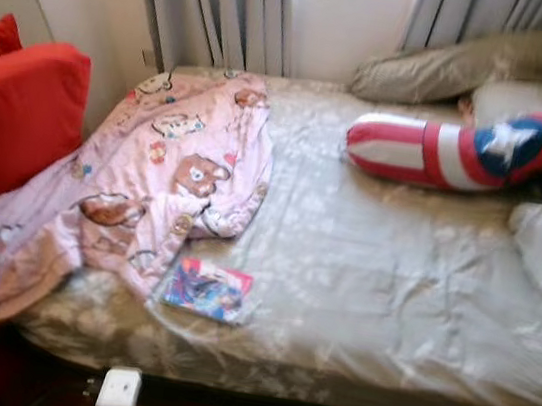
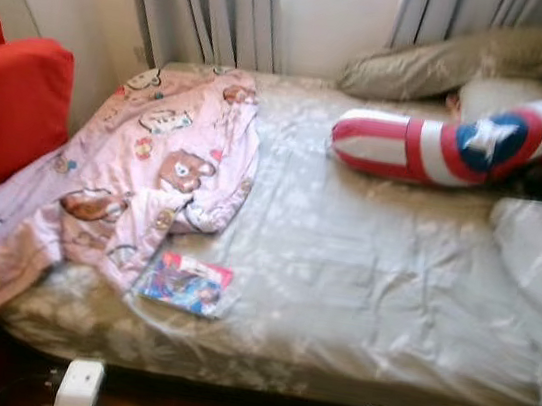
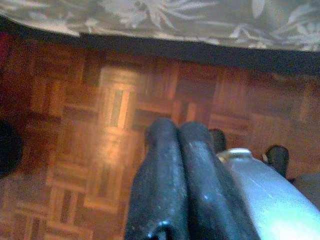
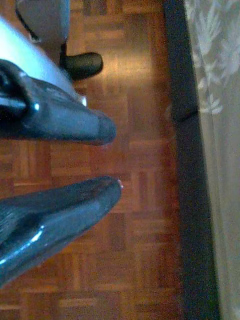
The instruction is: Clean up the room
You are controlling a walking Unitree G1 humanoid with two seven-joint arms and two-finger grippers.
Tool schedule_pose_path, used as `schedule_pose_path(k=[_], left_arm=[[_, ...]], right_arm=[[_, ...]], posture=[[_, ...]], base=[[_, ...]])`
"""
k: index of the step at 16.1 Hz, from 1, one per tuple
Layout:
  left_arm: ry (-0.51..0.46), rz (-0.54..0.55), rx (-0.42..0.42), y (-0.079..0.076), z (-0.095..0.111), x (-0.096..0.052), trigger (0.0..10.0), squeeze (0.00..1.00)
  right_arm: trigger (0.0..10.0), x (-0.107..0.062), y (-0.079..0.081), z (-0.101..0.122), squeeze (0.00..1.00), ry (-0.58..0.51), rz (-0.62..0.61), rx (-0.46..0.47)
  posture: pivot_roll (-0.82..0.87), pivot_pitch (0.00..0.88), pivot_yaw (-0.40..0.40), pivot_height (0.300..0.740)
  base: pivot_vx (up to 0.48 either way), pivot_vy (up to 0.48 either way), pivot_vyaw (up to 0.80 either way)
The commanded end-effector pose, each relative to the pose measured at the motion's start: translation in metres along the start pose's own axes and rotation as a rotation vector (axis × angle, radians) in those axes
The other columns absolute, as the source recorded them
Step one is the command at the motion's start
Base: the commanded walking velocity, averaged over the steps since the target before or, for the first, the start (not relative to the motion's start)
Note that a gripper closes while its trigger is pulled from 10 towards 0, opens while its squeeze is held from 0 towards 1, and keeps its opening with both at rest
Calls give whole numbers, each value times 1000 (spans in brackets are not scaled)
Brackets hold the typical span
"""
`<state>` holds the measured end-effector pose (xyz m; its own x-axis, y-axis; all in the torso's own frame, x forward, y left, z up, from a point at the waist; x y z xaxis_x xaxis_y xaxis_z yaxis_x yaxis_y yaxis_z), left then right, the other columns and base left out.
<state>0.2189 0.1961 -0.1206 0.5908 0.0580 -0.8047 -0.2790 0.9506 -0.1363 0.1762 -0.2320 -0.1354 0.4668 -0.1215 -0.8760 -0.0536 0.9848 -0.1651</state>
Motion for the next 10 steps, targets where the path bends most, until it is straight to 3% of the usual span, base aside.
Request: schedule_pose_path(k=[1,10], left_arm=[[-4,21,-12,6,2,0,10000,0],[-11,22,-24,4,5,0,10000,0]], right_arm=[[10000,1,4,6,0,-14,10,-7],[10000,1,1,9,0,-21,11,-11]], posture=[[-18,0,21,740],[-12,0,10,740]], base=[[0,398,0],[0,389,0]])
Point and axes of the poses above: a point about 5 cm out from each wrist's last joint towards the gripper, its own x axis pointing out of the wrist towards the gripper, its own z axis along the axis of the wrist's last joint, y = z × x, the point moved 5 cm from there along x, pointing out of the wrist towards the gripper, and after that the axes turned 15 degrees about -x, right-handed, at the moved point
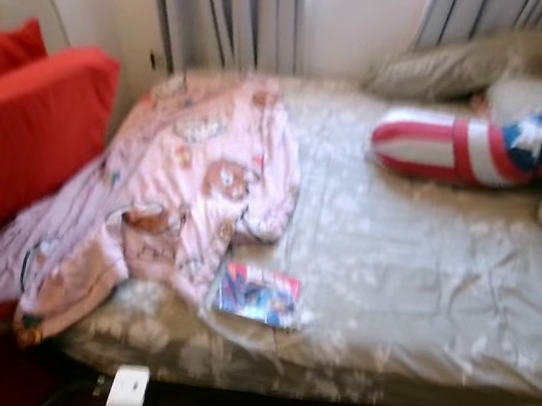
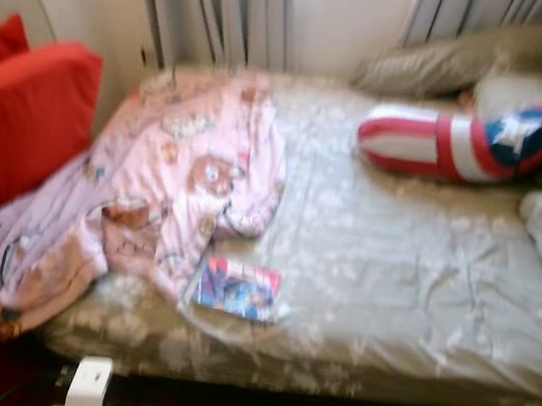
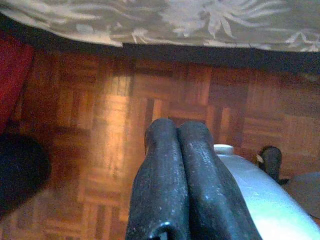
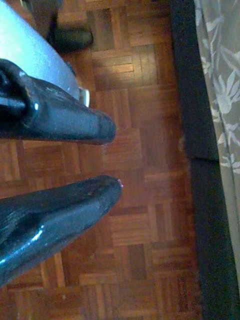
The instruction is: Clean up the room
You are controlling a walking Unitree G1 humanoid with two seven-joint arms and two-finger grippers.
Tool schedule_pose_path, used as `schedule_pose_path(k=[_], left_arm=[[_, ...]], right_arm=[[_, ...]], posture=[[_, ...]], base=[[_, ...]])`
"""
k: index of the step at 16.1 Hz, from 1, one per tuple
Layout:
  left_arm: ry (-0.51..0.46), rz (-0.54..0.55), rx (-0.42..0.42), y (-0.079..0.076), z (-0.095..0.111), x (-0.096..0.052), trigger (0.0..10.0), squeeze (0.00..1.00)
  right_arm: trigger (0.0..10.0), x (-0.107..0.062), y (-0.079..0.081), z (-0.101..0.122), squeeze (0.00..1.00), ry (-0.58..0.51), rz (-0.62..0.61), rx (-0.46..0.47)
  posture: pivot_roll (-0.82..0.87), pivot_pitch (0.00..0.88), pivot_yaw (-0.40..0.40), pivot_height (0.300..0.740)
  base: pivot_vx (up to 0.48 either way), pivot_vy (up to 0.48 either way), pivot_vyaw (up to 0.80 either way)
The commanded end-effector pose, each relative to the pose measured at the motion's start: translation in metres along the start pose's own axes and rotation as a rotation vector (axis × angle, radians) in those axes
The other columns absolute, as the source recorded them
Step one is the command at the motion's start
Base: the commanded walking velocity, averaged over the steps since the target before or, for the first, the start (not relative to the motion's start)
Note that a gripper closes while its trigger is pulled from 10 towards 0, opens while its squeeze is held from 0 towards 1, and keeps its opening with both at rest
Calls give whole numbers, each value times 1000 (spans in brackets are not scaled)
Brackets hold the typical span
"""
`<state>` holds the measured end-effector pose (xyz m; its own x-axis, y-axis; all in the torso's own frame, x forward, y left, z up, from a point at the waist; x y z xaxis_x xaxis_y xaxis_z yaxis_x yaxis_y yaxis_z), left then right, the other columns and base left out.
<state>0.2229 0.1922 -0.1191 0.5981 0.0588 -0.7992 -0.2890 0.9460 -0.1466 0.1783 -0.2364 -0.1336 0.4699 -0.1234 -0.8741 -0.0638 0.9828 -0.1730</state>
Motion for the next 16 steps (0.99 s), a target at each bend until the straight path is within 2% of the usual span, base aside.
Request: schedule_pose_path(k=[1,10,16], left_arm=[[-4,22,-8,9,3,-1,10000,0],[-10,8,-33,6,4,0,10000,0],[-16,2,-58,-1,5,1,10000,0]], right_arm=[[10000,1,5,7,0,-18,12,3],[10000,1,5,10,0,-22,11,-3],[10000,1,-1,14,0,-30,8,-32]], posture=[[-13,0,10,740],[-13,0,1,740],[2,0,-41,740]], base=[[0,0,0],[0,0,0],[0,0,0]])
Point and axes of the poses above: a point about 5 cm out from each wrist's last joint towards the gripper, its own x axis pointing out of the wrist towards the gripper, its own z axis along the axis of the wrist's last joint, y = z × x, the point moved 5 cm from there along x, pointing out of the wrist towards the gripper, and after that the axes turned 15 degrees about -x, right-handed, at the moved point
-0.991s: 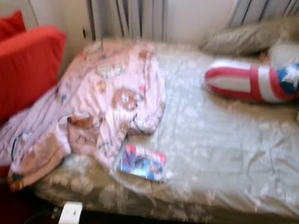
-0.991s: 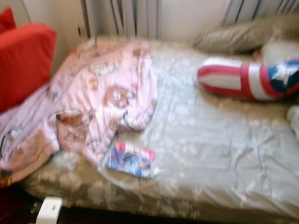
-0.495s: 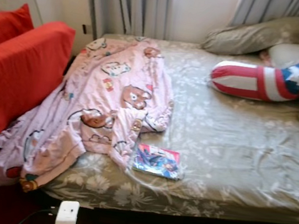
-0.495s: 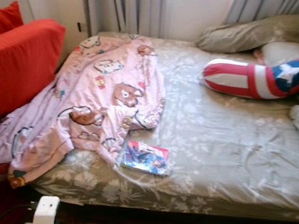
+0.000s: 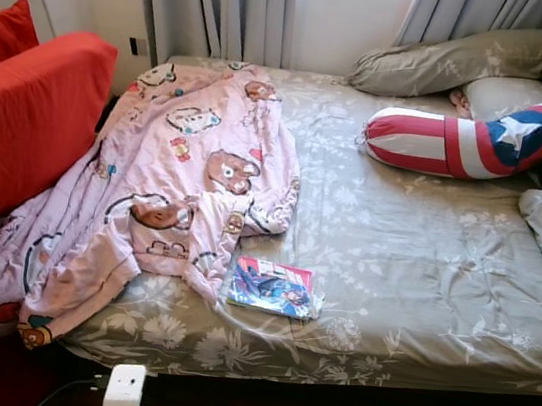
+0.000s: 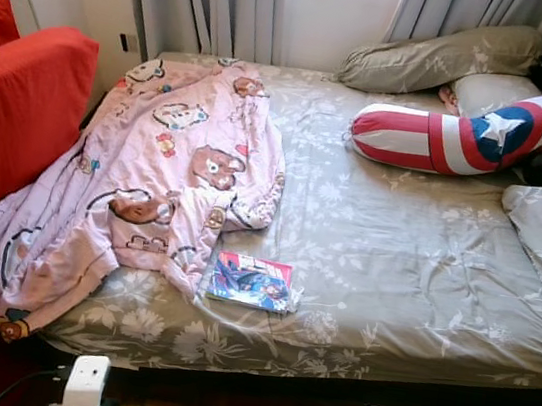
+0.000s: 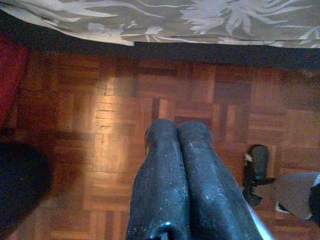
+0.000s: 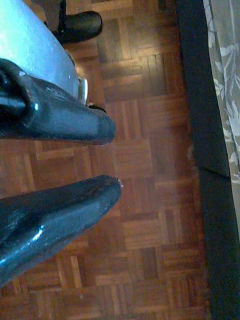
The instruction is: Clean up the room
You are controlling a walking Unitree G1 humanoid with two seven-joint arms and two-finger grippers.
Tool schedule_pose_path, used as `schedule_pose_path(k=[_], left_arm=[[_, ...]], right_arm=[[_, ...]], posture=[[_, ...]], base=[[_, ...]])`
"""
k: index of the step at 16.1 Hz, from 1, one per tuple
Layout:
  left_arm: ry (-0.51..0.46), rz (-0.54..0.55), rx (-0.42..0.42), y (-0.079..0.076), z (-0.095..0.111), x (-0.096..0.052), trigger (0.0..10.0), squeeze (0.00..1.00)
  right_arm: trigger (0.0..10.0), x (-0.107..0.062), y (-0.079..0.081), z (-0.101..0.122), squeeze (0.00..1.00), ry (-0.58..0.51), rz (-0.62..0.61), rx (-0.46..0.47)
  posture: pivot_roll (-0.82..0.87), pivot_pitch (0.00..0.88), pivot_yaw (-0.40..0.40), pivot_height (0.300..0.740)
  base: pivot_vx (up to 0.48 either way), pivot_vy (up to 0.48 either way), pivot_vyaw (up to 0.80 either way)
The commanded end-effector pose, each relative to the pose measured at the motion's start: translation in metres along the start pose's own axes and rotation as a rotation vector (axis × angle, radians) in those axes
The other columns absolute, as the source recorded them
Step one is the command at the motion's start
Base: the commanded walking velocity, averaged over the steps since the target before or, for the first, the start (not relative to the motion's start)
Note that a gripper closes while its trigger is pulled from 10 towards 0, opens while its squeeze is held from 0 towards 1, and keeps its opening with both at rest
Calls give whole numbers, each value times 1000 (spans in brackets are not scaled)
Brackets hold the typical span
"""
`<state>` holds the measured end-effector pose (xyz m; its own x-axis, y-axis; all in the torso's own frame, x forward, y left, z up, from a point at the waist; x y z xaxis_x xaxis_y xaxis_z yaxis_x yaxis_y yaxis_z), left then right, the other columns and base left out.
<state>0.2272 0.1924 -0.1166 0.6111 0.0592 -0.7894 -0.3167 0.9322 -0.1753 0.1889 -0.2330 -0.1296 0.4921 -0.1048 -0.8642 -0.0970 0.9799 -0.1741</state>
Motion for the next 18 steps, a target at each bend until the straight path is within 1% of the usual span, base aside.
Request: schedule_pose_path(k=[1,3,5,6,7,11,14,16,18], left_arm=[[-2,5,-22,-1,1,0,10000,0],[-6,13,-39,0,1,0,10000,0],[-6,14,-44,0,1,0,10000,0],[-6,14,-45,1,1,0,10000,0],[-6,14,-44,1,1,0,10000,0],[-9,20,-46,4,2,0,10000,0],[-6,16,-40,3,2,0,10000,0],[-6,14,-38,3,2,0,10000,0],[-6,15,-38,3,2,0,10000,0]], right_arm=[[10000,0,-4,3,0,-5,-4,-8],[10000,0,-3,6,0,-20,7,-30],[10000,-1,-19,10,0,-31,-12,-28],[10000,-2,-22,10,0,-32,-16,-23],[10000,-2,-24,10,0,-35,-18,7],[10000,-2,-26,11,0,-45,-26,35],[10000,-2,-27,11,0,-45,-26,35],[10000,-2,-25,12,0,-47,-14,3],[10000,-2,-25,13,0,-52,-14,-7]], posture=[[-1,0,-42,740],[-5,0,-45,740],[-8,0,-41,740],[-8,0,-41,740],[-12,0,-35,740],[-20,0,-25,740],[-20,0,-21,740],[-19,0,-21,740],[-22,0,-17,740]], base=[[0,0,0],[0,0,0],[0,0,800],[251,0,800],[251,0,0],[253,0,0],[268,0,0],[287,0,0],[296,0,0]])
Point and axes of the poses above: a point about 5 cm out from each wrist's last joint towards the gripper, its own x axis pointing out of the wrist towards the gripper, its own z axis along the axis of the wrist's last joint, y = z × x, the point moved 5 cm from there along x, pointing out of the wrist towards the gripper, and after that the axes turned 15 degrees about -x, right-handed, at the moved point
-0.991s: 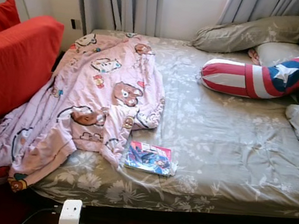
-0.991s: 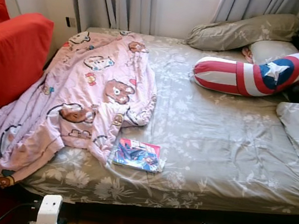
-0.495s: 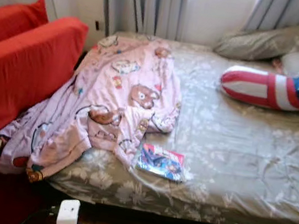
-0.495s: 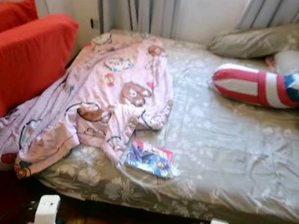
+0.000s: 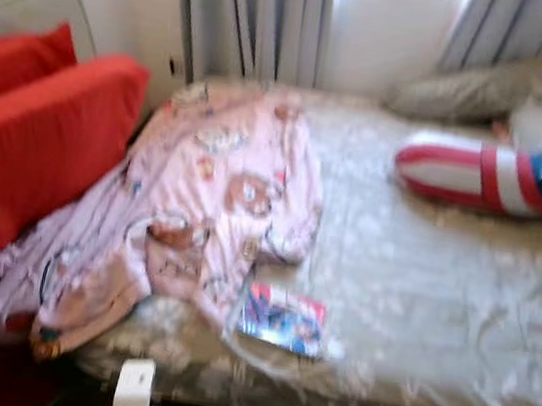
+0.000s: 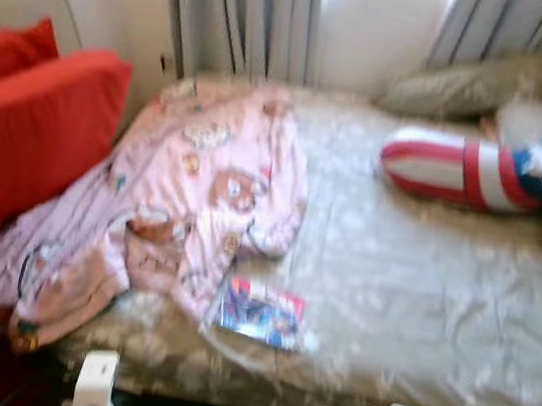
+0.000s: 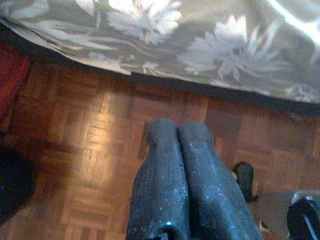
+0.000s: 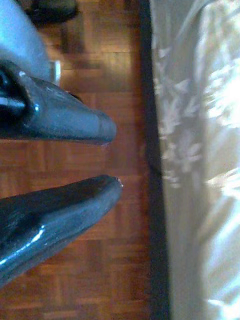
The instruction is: Clean up the room
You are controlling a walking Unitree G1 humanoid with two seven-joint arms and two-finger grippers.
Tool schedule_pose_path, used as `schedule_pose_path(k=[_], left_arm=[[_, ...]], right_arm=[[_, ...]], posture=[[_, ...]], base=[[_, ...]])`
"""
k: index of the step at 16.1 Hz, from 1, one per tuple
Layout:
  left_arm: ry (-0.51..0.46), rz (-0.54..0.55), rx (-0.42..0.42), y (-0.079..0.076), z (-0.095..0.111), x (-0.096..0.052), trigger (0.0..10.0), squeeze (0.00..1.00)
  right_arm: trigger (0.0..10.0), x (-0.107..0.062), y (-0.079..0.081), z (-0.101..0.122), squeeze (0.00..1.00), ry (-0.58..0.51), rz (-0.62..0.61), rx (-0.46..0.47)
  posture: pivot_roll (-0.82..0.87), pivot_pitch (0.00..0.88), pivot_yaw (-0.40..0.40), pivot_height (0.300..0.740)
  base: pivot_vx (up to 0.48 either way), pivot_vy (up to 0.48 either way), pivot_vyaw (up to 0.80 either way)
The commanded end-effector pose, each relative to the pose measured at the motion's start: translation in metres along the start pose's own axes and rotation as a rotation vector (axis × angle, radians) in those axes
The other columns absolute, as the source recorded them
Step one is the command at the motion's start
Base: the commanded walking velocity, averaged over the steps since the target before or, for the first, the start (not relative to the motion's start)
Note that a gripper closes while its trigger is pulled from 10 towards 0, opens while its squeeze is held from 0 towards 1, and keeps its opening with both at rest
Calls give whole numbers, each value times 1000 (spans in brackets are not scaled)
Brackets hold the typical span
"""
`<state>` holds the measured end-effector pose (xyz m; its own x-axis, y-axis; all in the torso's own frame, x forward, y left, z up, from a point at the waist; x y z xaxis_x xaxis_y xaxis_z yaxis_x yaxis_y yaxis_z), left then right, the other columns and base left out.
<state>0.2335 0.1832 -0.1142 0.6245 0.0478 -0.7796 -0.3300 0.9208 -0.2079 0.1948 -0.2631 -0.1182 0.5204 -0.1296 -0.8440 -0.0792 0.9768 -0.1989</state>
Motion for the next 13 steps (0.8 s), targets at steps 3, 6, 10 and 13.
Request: schedule_pose_path(k=[3,6,10,13], left_arm=[[1,26,6,14,1,-2,10000,0],[-15,7,14,12,4,-1,10000,0],[-94,-15,-73,8,19,-1,10000,0],[-367,-133,-86,-10,89,-7,10000,0]], right_arm=[[10000,2,7,11,0,-37,22,-5],[10000,2,5,15,0,-54,19,29],[10000,2,-3,41,0,-139,8,38],[10000,-3,-18,83,0,-289,-9,46]], posture=[[-27,0,-12,740],[-36,0,-3,740],[-40,0,11,740],[-42,0,15,740]], base=[[194,0,800],[0,0,267],[0,0,0],[0,0,0]])
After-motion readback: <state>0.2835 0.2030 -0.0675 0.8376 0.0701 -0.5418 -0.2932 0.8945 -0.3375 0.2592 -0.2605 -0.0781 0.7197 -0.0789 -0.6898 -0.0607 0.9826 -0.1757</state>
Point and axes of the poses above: a point about 5 cm out from each wrist's last joint towards the gripper, its own x axis pointing out of the wrist towards the gripper, its own z axis along the axis of the wrist's last joint, y = z × x, the point moved 5 cm from there along x, pointing out of the wrist towards the gripper, and after that the axes turned 15 degrees about -x, right-handed, at the moved point
